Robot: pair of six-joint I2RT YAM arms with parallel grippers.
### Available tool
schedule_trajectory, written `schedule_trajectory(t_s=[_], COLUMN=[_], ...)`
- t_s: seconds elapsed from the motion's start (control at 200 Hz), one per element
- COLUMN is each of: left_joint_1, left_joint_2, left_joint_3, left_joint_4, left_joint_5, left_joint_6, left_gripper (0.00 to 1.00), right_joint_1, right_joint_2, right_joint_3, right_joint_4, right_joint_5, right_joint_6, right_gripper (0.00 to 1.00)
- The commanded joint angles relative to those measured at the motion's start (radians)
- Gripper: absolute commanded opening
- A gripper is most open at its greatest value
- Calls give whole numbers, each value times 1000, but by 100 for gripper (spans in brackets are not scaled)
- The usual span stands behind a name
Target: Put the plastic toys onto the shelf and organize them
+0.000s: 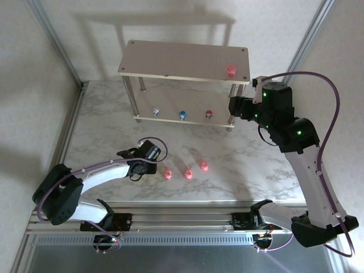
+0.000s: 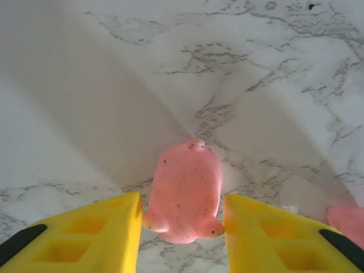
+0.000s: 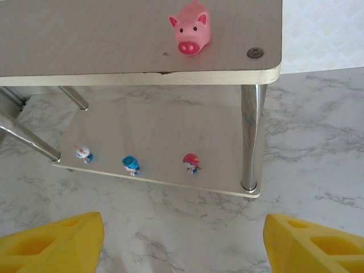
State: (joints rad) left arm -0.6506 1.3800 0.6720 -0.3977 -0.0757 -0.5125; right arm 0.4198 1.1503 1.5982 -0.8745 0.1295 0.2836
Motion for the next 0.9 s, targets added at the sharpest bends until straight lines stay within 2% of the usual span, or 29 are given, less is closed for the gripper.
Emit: schedule_trajectory(t_s=[0.0, 0.08, 0.185, 0.345, 0.395, 0.496, 0.566, 0.691, 0.896], left_joint_1=[14, 17, 29, 42, 49, 65, 86, 135, 243], left_joint_2=[20, 26, 24, 2, -15, -61, -83, -69, 99], left_joint_3=[18, 14, 5, 4, 16, 99, 224, 558, 1134], left_joint_4=[6, 12, 25, 23, 11, -55, -128, -266, -415], left_joint_5=[2, 11, 46, 62, 58, 47, 41, 17, 41], left_joint_6=[27, 34, 46, 58, 63, 83, 118, 215, 397], left_gripper=[41, 38, 20, 15, 9, 8, 8, 9, 11], right_joint_1=[5, 6, 5, 5, 6, 7, 5, 6, 9], right_joint_2=[6, 7, 6, 1, -2, -5, 2, 36, 68], right_joint_3=[-12, -12, -14, -17, -18, -16, -6, 22, 42], right_joint_4=[25, 26, 28, 32, 34, 36, 33, 25, 51], right_joint_5=[8, 8, 15, 26, 31, 37, 27, 6, -5], right_joint_6=[-5, -4, -4, -3, -3, -2, -4, -3, -3], right_gripper=[75, 75, 75, 75, 75, 75, 75, 74, 74])
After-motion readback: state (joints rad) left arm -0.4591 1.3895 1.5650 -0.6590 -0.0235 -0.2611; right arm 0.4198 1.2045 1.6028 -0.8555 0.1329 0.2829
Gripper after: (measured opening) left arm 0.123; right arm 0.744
